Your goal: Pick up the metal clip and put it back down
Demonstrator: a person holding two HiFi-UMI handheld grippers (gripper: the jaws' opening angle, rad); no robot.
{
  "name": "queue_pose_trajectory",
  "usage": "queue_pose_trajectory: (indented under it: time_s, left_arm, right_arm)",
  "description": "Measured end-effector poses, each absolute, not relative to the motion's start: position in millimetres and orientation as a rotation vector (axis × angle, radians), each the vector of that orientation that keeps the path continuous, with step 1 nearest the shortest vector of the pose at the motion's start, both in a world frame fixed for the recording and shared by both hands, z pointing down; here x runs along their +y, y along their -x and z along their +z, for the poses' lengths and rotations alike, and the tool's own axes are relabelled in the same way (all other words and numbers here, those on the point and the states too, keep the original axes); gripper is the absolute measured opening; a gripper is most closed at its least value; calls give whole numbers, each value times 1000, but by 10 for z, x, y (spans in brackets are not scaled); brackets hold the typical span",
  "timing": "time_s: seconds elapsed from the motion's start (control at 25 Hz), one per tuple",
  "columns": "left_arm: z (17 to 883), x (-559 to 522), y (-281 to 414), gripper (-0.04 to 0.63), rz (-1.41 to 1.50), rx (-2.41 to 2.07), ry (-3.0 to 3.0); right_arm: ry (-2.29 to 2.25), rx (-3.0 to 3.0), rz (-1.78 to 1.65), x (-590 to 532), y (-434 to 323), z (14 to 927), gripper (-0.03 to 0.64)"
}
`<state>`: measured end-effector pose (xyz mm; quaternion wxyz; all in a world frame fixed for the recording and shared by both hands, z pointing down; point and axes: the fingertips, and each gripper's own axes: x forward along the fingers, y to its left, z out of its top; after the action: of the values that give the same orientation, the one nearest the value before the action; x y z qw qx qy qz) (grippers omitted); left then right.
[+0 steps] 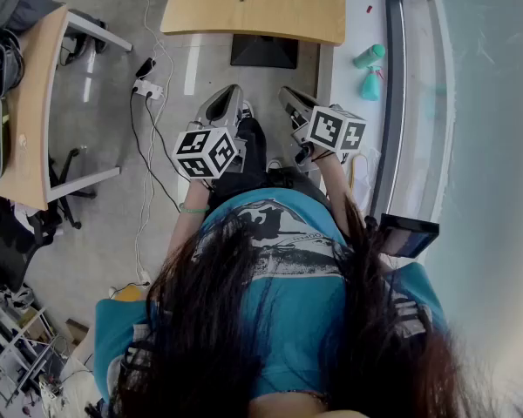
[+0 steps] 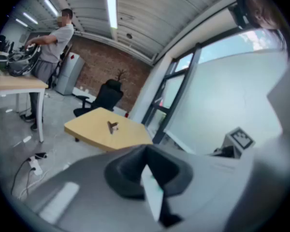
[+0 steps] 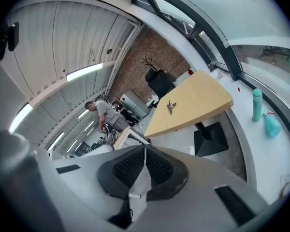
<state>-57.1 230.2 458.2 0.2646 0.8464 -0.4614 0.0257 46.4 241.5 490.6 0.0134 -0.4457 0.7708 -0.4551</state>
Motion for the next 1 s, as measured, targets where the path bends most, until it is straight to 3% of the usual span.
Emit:
queue_pose_trajectory:
  time_s: [0.56,1.0]
  left_arm:
    - [4470,344,965,3,32,-1156,-2351]
    - [4657,-398,930,3,61,-1076,-2320]
  right_arm:
    - [1393,2397,-1485,592,46,4958,21]
    - [1476,2333,-1530,-84,4,5048,21]
